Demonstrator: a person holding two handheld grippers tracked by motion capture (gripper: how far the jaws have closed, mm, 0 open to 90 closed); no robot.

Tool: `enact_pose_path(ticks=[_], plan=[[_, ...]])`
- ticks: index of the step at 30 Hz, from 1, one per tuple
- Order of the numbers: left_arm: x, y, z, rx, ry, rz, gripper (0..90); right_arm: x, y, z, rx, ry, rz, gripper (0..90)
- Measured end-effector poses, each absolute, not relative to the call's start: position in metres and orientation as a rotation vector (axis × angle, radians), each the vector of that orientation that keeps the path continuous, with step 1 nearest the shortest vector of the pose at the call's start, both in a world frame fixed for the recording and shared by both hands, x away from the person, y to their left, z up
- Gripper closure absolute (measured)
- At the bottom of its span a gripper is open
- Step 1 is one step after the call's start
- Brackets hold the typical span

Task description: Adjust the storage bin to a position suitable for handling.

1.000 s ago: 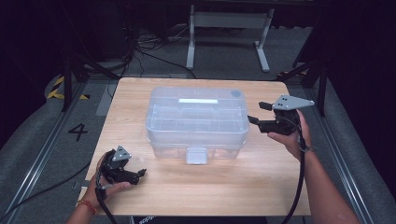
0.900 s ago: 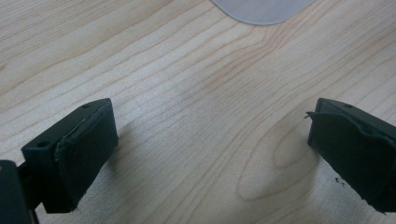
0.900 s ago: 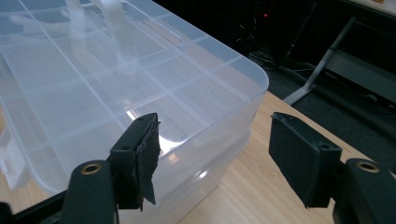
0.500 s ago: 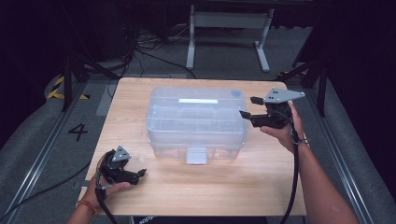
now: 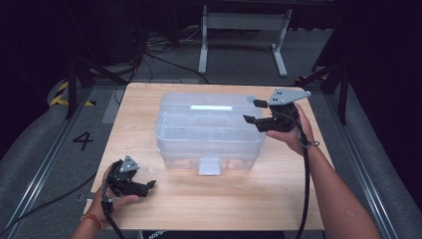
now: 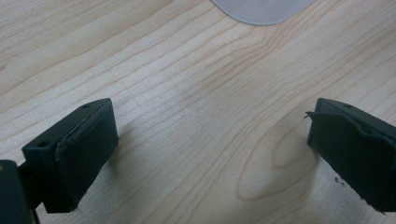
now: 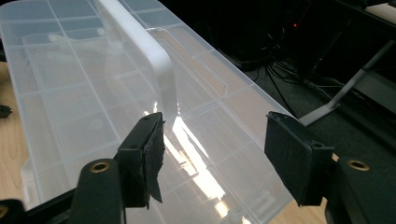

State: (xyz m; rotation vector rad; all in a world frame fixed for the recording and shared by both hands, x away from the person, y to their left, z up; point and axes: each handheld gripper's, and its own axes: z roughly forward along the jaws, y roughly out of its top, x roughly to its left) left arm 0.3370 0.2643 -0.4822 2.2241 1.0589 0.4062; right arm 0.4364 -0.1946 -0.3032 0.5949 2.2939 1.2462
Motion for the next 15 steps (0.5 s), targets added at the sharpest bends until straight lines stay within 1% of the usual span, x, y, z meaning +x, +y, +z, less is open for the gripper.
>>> enact_pose_path(ticks=[15], plan=[[0.337, 0.264, -0.482, 2.224, 1.060, 0.409, 2.3, 0.445, -0.171, -0.292, 0.551, 2.345, 1.239, 44.9]])
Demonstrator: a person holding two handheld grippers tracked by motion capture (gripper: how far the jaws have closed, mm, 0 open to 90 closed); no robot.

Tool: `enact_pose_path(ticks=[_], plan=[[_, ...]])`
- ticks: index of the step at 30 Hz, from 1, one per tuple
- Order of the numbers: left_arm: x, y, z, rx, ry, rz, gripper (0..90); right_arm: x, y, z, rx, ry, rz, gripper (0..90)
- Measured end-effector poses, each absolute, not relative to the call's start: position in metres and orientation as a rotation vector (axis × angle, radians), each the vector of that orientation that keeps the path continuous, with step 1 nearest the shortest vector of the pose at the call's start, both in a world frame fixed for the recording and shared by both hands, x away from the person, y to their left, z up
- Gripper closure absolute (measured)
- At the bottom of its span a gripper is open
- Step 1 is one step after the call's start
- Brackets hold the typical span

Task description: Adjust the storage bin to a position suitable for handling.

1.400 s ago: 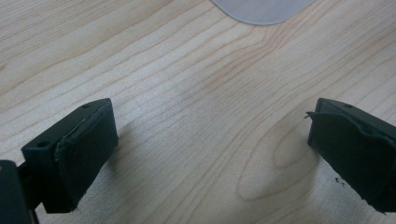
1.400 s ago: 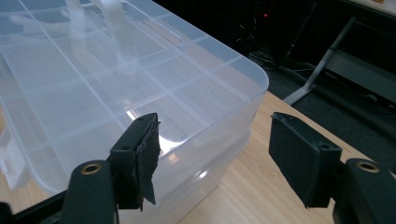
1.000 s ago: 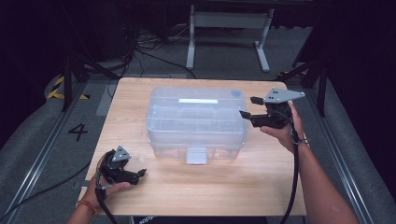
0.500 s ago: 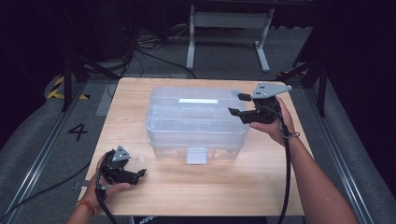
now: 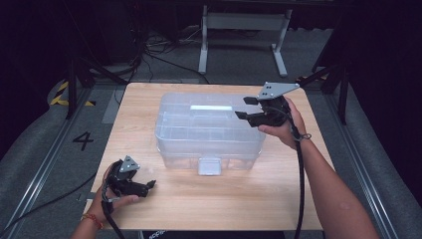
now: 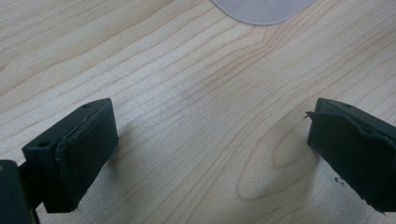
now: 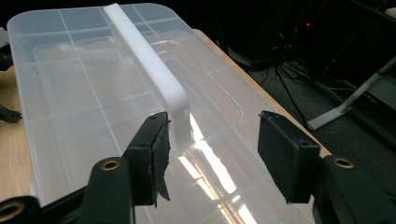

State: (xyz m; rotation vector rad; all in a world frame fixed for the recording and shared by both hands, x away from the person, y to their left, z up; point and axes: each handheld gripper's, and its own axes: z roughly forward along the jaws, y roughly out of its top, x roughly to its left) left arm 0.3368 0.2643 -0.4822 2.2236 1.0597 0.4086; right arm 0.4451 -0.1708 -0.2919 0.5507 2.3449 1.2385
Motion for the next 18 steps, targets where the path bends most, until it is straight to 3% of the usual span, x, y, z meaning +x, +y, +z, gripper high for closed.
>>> enact_pose_path(ticks=[18], plan=[[0.336, 0.264, -0.482, 2.222, 1.063, 0.405, 2.6, 0.450, -0.143, -0.292, 0.466, 2.436, 1.125, 63.4]])
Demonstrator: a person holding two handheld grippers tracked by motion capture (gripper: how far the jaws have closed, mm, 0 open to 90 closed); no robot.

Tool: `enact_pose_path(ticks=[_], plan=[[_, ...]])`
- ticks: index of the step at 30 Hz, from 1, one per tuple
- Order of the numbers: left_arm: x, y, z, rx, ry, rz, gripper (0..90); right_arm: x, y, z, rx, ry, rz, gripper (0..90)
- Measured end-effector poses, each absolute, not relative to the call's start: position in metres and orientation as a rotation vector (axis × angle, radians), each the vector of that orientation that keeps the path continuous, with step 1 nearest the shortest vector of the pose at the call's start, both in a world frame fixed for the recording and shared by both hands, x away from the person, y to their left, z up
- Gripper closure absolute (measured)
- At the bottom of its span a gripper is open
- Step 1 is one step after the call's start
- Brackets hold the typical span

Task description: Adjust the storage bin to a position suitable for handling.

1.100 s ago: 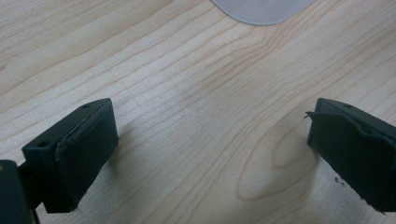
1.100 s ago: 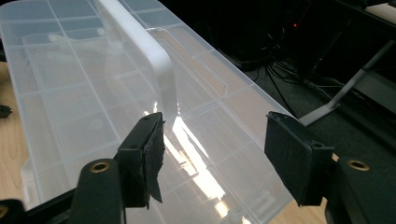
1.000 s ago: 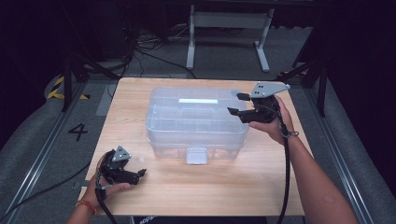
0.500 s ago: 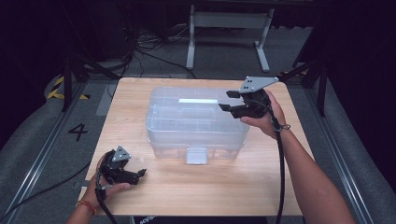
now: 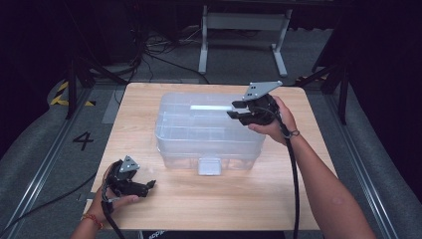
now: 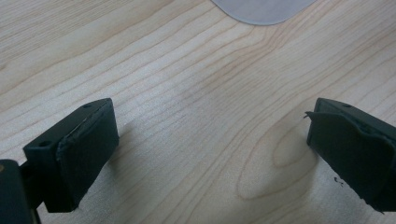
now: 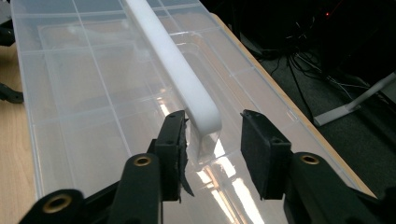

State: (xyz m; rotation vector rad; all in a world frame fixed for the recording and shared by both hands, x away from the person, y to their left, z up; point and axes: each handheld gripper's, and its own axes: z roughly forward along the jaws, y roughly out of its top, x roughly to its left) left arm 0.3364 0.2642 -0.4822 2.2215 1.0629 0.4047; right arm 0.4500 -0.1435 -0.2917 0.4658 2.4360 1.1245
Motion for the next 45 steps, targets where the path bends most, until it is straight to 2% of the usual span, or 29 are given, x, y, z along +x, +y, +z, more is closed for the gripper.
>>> enact_pose_path(ticks=[14, 27, 31, 43, 45], plan=[[0.336, 0.264, -0.482, 2.221, 1.065, 0.406, 2.5, 0.455, -0.133, -0.296, 0.431, 2.466, 1.104, 72.9], [0.335, 0.267, -0.481, 2.211, 1.066, 0.412, 7.2, 0.457, -0.133, -0.297, 0.426, 2.477, 1.126, 74.3], [0.334, 0.267, -0.482, 2.174, 1.077, 0.426, 16.4, 0.458, -0.133, -0.296, 0.417, 2.484, 1.118, 74.4], [0.334, 0.269, -0.480, 2.167, 1.077, 0.422, 25.8, 0.466, -0.132, -0.289, 0.404, 2.500, 1.109, 74.5], [0.334, 0.269, -0.479, 2.167, 1.074, 0.420, 29.6, 0.469, -0.132, -0.287, 0.415, 2.506, 1.116, 74.5]])
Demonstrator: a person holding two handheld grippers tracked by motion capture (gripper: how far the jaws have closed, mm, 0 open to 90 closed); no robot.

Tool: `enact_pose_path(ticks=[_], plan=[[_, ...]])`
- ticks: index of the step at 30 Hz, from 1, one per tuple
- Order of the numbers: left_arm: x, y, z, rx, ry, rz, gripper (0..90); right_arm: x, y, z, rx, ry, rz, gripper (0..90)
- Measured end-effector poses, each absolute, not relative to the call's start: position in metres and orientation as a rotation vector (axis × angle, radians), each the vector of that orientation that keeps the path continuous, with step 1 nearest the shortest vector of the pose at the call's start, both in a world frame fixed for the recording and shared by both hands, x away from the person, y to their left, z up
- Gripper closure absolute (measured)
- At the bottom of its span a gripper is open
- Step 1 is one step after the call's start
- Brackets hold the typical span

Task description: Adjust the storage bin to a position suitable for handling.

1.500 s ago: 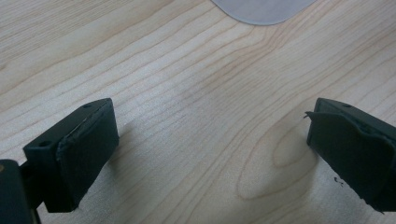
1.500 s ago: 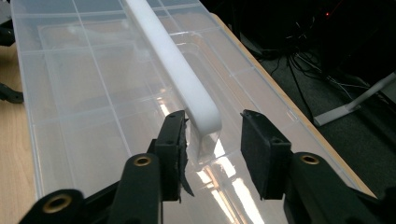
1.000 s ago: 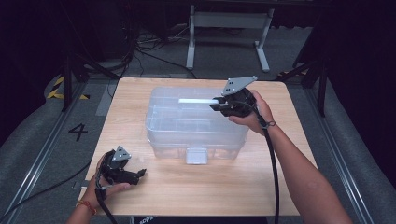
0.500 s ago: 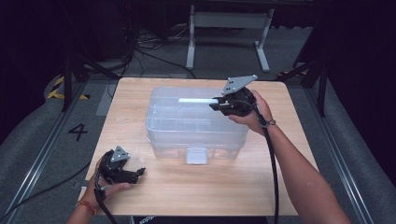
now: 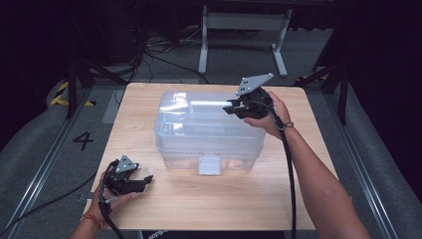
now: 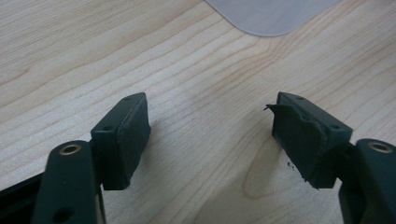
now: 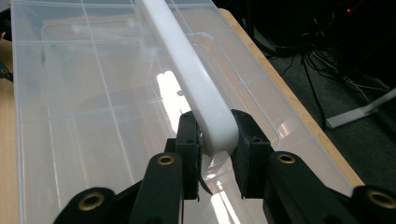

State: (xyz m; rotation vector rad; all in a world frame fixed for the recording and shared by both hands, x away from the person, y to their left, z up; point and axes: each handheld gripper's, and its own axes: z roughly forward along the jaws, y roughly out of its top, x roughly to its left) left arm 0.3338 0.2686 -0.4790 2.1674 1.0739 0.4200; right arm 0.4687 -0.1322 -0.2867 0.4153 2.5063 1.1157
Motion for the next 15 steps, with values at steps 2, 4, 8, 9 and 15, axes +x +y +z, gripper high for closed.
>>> enact_pose_path(ticks=[2, 4, 8, 9, 15], plan=[[0.334, 0.268, -0.478, 2.185, 1.068, 0.435, 31.8, 0.470, -0.133, -0.286, 0.418, 2.505, 1.122, 74.5], [0.334, 0.266, -0.472, 2.216, 1.039, 0.478, 34.2, 0.472, -0.133, -0.286, 0.427, 2.508, 1.134, 74.4], [0.335, 0.264, -0.457, 2.211, 0.999, 0.503, 39.4, 0.474, -0.133, -0.283, 0.439, 2.510, 1.134, 74.3], [0.335, 0.262, -0.448, 2.206, 0.974, 0.513, 45.6, 0.476, -0.133, -0.282, 0.449, 2.518, 1.134, 74.3], [0.338, 0.257, -0.418, 2.204, 0.894, 0.560, 67.7, 0.479, -0.133, -0.279, 0.477, 2.513, 1.139, 74.1]])
